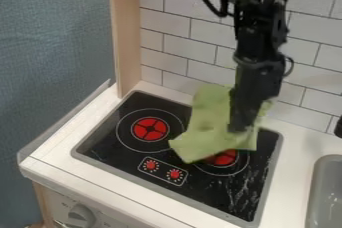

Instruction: Fold the cloth from bottom right to top left

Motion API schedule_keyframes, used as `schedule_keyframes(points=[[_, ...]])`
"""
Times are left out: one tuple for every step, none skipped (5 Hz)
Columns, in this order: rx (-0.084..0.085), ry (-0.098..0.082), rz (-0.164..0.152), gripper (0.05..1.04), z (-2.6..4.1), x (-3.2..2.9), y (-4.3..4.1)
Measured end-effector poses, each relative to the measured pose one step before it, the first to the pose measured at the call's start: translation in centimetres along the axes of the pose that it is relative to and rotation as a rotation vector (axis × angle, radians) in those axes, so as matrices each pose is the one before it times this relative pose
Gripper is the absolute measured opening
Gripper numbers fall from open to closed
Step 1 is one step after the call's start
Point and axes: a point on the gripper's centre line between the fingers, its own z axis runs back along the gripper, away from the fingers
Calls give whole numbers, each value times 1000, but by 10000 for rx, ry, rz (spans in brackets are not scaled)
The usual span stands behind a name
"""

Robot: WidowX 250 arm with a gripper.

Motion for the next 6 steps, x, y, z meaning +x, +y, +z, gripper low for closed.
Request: schedule_keyframes(points=[[21,-100,164,53,-309,-73,2761],[-27,-25,-61,53,-200,668,2001],[-146,46,136,53,-878,-599,2040],[181,49,264,53,-499,-1195,2032],[272,448,-93,53,-608,-763,513],[358,302,-6,53,-488,-439,623]])
